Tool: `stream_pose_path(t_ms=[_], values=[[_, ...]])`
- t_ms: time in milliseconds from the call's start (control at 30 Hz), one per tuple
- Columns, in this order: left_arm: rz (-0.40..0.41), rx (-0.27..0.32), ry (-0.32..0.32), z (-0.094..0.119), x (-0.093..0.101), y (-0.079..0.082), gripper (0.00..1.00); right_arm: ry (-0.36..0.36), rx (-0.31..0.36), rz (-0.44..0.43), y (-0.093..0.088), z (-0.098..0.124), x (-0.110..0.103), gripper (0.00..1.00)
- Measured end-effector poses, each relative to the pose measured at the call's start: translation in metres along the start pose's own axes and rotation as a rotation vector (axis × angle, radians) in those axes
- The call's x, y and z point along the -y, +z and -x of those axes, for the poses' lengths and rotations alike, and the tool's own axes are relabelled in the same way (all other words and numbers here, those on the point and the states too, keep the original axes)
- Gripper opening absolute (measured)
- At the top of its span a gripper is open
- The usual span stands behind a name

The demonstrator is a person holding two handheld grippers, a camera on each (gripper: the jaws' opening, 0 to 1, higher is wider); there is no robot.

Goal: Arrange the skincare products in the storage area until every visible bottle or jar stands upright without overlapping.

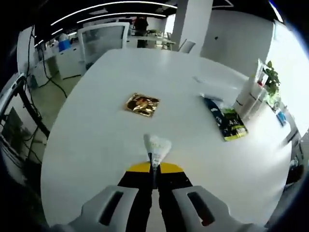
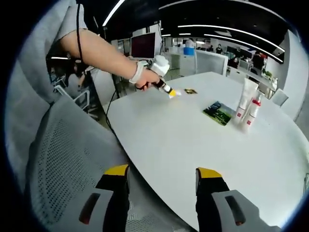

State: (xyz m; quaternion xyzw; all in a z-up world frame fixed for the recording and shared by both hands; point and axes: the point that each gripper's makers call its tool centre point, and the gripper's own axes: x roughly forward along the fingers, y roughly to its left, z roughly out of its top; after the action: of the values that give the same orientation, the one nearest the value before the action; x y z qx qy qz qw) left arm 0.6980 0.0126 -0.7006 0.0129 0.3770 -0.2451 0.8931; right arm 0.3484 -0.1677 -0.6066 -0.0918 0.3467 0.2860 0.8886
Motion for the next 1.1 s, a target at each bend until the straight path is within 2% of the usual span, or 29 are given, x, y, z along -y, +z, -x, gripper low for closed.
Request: stream_pose_path(t_ms=[133, 200, 300, 400, 533, 667, 867, 967, 1100], values=[[0.015, 0.053, -0.039, 0.025, 0.011, 0.001, 0.00, 0.013, -0.003, 0.008, -0.001, 0.000, -0.004, 0.51], [0.039, 0.096, -0.072, 0.041, 0.021, 0.006, 0.00, 0.015, -0.002, 0.010, 0.000, 0.000, -0.004, 0.51], [0.030, 0.130, -0.108, 0.066, 0.040, 0.010, 0.00, 0.014, 0.006, 0.009, 0.001, 0.001, -0.004, 0.51], [0.053, 0.178, -0.182, 0.095, 0.072, 0.013, 0.00, 0.008, 0.017, 0.010, 0.004, 0.002, -0.003, 0.51], [0.016, 0.190, -0.267, 0.126, 0.112, 0.005, 0.00, -0.005, 0.037, 0.013, 0.008, 0.004, -0.002, 0.51], [-0.020, 0.194, -0.306, 0.152, 0.137, -0.005, 0.00, -0.014, 0.048, 0.021, 0.010, 0.006, -0.002, 0.51], [-0.068, 0.201, -0.345, 0.178, 0.152, -0.009, 0.00, -0.019, 0.066, 0.038, 0.014, 0.007, -0.004, 0.52], [-0.067, 0.221, -0.367, 0.192, 0.159, -0.010, 0.00, -0.028, 0.065, 0.036, 0.014, 0.008, -0.002, 0.52], [-0.053, 0.238, -0.383, 0.206, 0.175, -0.020, 0.00, -0.035, 0.072, 0.033, 0.015, 0.009, -0.001, 0.52]])
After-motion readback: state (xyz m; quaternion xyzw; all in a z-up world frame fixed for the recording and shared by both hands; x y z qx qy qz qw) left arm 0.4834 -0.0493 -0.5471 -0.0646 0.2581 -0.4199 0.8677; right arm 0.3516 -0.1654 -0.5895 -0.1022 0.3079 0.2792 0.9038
